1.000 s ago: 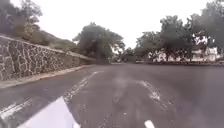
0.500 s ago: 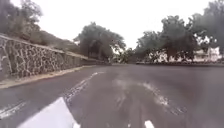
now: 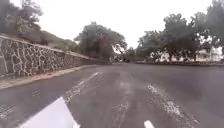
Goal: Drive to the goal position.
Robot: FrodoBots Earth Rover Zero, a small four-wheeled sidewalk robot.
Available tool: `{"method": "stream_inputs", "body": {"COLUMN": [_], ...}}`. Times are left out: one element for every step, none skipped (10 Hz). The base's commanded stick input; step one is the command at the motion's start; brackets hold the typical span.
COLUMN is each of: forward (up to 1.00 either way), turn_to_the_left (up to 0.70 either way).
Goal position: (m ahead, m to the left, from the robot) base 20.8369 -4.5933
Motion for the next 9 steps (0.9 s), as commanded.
{"method": "stream_inputs", "body": {"forward": [0.50, 0.50, 0.50, 0.50, 0.50, 0.50, 0.50, 0.50, 0.50], "turn_to_the_left": [0.00, 0.00, 0.00, 0.00, 0.00, 0.00, 0.00, 0.00, 0.00]}}
